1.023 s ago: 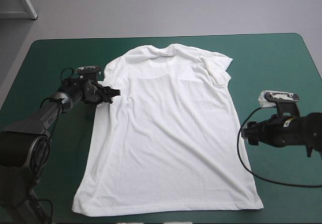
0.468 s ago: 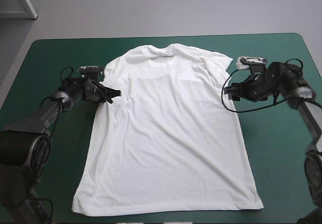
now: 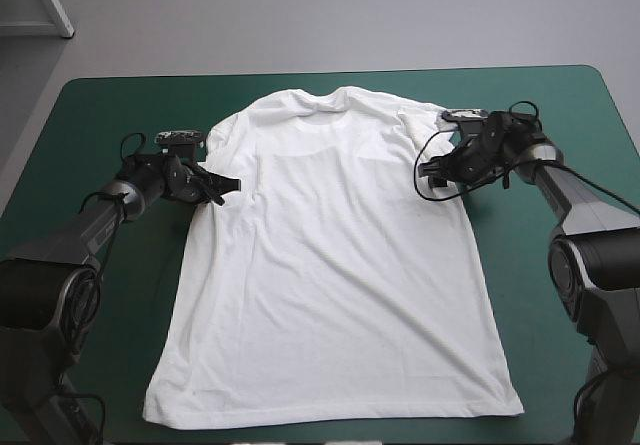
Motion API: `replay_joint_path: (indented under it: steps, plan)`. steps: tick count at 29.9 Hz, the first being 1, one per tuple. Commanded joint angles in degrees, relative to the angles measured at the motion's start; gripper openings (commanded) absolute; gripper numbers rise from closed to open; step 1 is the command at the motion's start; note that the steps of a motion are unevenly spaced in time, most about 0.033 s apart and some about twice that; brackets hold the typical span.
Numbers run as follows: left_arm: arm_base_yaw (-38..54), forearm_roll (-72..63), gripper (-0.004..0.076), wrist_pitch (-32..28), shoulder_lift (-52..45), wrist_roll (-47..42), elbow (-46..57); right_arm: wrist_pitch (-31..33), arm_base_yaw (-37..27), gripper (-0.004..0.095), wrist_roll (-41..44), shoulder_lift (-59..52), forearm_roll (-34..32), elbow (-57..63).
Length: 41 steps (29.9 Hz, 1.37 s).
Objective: Fold the cloth
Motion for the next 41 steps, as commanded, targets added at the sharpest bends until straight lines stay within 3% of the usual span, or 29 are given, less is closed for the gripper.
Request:
replay_joint_path:
  steps: [1, 3, 8, 15, 26, 33, 41]
  plan:
    - [-0.5, -2.3, -0.001, 4.8, -0.2, -0.4, 0.3, -1.2, 2.2, 0.0582, 4.4, -1.1, -3.4, -1.6]
    - [-0.5, -2.3, -0.001, 5.1, -0.2, -0.4, 0.3, -0.9, 2.8, 0.0474, 5.6, -0.8, -4.6, -1.6]
    - [-0.5, -1.7, -0.001, 5.4, -1.1, -0.4, 0.3, -2.1, 3.3, -0.0016, 5.6, -1.5, -3.9, -1.6]
    - [-0.2, 2.5, -0.001, 5.0, -10.4, -0.5, -1.6, -3.5, 3.3, -0.0018, 5.9, -11.4, -4.4, -1.7]
    - [-0.2, 10.5, -0.001, 14.6, -26.4, 0.2, -20.4, 2.6, 3.3, -0.0018, 8.9, -29.6, -7.5, -10.6]
    - [-0.2, 14.6, -0.001, 23.0, -27.9, 2.9, -36.2, 7.0, 3.3, -0.0018, 8.9, -34.3, -8.5, -22.8]
    - [-0.2, 13.2, -0.001, 27.4, -27.8, 8.3, -48.8, 10.8, 3.3, -0.0018, 9.1, -35.5, -8.6, -35.0]
